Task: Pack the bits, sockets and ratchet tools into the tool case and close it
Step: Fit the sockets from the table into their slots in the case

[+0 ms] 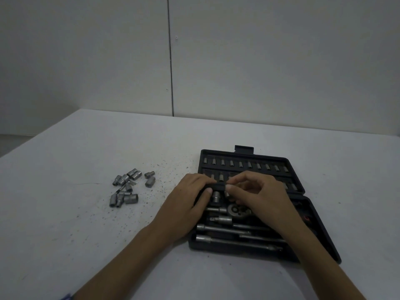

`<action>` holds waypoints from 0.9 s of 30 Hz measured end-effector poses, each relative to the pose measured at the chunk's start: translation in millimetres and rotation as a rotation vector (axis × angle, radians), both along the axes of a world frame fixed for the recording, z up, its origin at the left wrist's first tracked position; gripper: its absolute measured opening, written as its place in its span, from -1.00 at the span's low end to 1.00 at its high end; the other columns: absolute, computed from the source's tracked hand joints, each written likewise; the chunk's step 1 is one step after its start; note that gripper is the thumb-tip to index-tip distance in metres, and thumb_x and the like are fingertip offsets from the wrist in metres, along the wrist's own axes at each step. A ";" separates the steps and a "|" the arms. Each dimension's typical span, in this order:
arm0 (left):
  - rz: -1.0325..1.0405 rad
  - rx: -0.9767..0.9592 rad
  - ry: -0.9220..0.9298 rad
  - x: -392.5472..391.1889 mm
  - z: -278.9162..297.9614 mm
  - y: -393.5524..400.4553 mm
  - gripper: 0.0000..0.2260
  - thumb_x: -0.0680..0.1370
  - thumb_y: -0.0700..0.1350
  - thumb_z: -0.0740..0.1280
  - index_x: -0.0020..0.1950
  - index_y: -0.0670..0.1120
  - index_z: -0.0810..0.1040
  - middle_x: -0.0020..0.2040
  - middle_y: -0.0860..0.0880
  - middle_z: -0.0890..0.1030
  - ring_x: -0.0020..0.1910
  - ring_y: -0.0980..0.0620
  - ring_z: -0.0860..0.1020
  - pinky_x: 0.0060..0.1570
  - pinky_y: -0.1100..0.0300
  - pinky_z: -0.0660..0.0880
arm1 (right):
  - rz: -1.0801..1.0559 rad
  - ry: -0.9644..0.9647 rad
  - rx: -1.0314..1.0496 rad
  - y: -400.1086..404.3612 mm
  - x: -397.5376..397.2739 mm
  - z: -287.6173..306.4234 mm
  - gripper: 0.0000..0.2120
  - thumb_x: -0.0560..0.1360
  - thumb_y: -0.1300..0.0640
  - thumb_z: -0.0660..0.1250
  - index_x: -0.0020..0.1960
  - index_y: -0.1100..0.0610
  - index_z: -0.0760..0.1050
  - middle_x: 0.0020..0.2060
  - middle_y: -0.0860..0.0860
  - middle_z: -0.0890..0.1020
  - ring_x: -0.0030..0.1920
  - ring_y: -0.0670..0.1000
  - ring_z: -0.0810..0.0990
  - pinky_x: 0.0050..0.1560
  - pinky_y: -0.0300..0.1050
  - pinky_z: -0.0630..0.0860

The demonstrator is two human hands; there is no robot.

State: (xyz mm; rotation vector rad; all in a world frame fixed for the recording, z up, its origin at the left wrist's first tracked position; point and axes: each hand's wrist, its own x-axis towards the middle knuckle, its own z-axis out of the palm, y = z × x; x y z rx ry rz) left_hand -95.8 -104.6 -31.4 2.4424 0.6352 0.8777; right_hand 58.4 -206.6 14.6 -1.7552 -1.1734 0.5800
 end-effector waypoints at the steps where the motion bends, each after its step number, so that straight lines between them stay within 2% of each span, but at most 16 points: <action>1: 0.001 -0.003 0.003 0.0 -0.1 0.2 -0.76 0.59 -0.02 0.11 0.16 -0.01 0.49 0.07 0.13 0.51 0.11 0.23 0.40 0.11 0.45 0.29 | -0.003 -0.030 0.001 -0.1 -0.3 -0.3 -0.98 0.41 0.07 0.47 -0.18 -0.01 0.63 -0.30 -0.03 0.68 -0.26 -0.11 0.65 -0.17 -0.24 0.61; 4: -0.004 -0.004 0.008 0.0 -0.8 0.6 -0.72 0.58 0.04 0.08 0.15 0.00 0.49 0.07 0.15 0.51 0.11 0.24 0.40 0.11 0.44 0.30 | -0.008 -0.086 0.004 -0.5 -1.8 -1.4 -0.97 0.39 0.08 0.49 -0.19 -0.01 0.65 -0.32 -0.09 0.68 -0.27 -0.20 0.63 -0.24 -0.40 0.53; 7: -0.004 -0.003 0.009 -0.1 -0.7 0.4 -0.67 0.57 0.08 0.05 0.15 -0.01 0.50 0.07 0.15 0.51 0.11 0.25 0.40 0.11 0.47 0.28 | -0.023 -0.139 0.004 0.3 -3.2 -4.4 -0.97 0.39 0.07 0.49 -0.21 0.00 0.66 -0.36 -0.13 0.66 -0.29 -0.24 0.61 -0.27 -0.47 0.47; 14: -0.001 -0.005 0.012 -0.1 0.1 -0.7 -0.65 0.56 0.09 0.04 0.15 -0.02 0.50 0.07 0.14 0.51 0.11 0.25 0.40 0.12 0.48 0.27 | -0.026 -0.242 0.000 0.1 -1.5 -5.5 -0.89 0.46 0.03 0.41 -0.23 -0.03 0.65 -0.39 -0.14 0.65 -0.32 -0.23 0.60 -0.25 -0.45 0.48; 19: -0.005 -0.006 0.018 0.0 1.0 -1.0 -0.65 0.56 0.09 0.04 0.15 -0.02 0.50 0.07 0.15 0.50 0.12 0.26 0.39 0.12 0.51 0.25 | -0.046 -0.265 -0.018 -0.7 0.7 -3.5 -0.93 0.46 0.06 0.41 -0.19 -0.01 0.63 -0.36 -0.14 0.64 -0.30 -0.25 0.59 -0.26 -0.46 0.47; 22: -0.002 -0.003 0.025 0.1 1.6 -1.2 -0.64 0.55 0.09 0.04 0.15 -0.03 0.51 0.07 0.15 0.50 0.12 0.26 0.39 0.12 0.52 0.24 | -0.058 -0.283 -0.053 -1.7 0.1 -4.7 -0.90 0.42 -0.03 0.44 -0.23 -0.05 0.59 -0.39 -0.12 0.64 -0.32 -0.22 0.59 -0.28 -0.38 0.51; 25: -0.001 0.001 0.030 0.3 1.2 -1.2 -0.66 0.55 0.08 0.06 0.15 -0.03 0.51 0.08 0.14 0.51 0.12 0.26 0.39 0.12 0.51 0.25 | -0.082 -0.333 -0.117 -1.6 -5.0 -8.3 -0.77 0.35 -0.21 0.42 -0.22 -0.07 0.53 -0.40 -0.15 0.62 -0.29 -0.19 0.58 -0.18 -0.17 0.56; 27: 0.009 -0.010 0.029 0.2 0.6 -1.5 -0.68 0.56 0.06 0.08 0.18 -0.02 0.50 0.10 0.14 0.51 0.13 0.26 0.39 0.13 0.52 0.24 | -0.112 -0.412 -0.149 -1.7 -10.0 -9.3 -0.70 0.32 -0.29 0.39 -0.21 -0.08 0.50 -0.37 -0.17 0.61 -0.27 -0.21 0.56 -0.19 -0.25 0.48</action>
